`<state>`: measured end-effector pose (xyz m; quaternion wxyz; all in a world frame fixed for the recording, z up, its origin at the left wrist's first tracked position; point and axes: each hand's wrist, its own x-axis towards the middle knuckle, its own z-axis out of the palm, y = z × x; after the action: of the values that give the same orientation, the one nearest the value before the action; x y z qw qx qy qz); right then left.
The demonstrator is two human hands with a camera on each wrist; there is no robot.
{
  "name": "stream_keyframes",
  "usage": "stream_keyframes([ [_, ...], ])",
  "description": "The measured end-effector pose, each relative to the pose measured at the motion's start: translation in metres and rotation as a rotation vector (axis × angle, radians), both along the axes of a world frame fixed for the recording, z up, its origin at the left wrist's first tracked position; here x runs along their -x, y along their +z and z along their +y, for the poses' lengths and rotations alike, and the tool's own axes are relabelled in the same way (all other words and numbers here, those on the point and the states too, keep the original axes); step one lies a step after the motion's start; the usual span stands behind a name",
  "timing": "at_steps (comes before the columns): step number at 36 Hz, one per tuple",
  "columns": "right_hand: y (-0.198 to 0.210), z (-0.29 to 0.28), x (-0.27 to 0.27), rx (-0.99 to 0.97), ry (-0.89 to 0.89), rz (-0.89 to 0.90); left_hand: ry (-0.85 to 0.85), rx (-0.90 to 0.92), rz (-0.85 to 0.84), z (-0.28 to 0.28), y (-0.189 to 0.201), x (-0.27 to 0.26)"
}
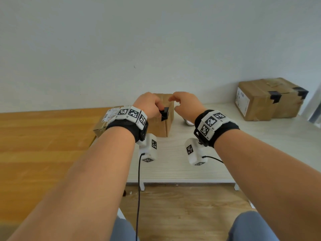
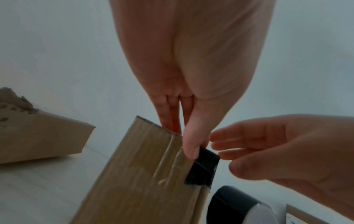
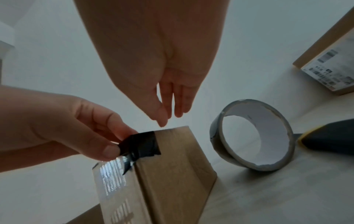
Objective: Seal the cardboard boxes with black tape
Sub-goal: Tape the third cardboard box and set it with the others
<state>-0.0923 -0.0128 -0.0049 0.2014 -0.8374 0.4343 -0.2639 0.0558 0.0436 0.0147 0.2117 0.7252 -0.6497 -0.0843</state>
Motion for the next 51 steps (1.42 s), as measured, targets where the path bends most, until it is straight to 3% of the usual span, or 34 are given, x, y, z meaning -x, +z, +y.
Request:
stream_keyframes([
  [6,-0.003,0.01,-0.02,0.032,0.083,0.242,0.052,0.016,-0.021,0.016,-0.001,-0.022],
  [14,-0.01,0.014,-0.045,0.08,0.058,0.106,0.212,0.116,-0.008,0.035,-0.013,-0.038],
  [21,-0.01,0.015,-0.052,0.146,0.068,0.125,0.4,0.104,0.229,0.039,-0.02,-0.041],
  [26,-0.01,0.016,-0.058,0.18,0.042,0.166,0.512,0.034,0.436,0.006,-0.043,-0.068],
  [30,-0.011,0.015,-0.06,0.189,0.03,0.159,0.552,0.114,0.581,0.016,-0.027,-0.046],
  [44,-0.012,0.012,-0.06,0.164,0.042,0.139,0.571,0.144,0.43,0.014,-0.023,-0.037],
  [51,-0.011,0.013,-0.057,0.136,0.093,0.217,0.516,0.112,0.243,0.014,-0.024,-0.038],
])
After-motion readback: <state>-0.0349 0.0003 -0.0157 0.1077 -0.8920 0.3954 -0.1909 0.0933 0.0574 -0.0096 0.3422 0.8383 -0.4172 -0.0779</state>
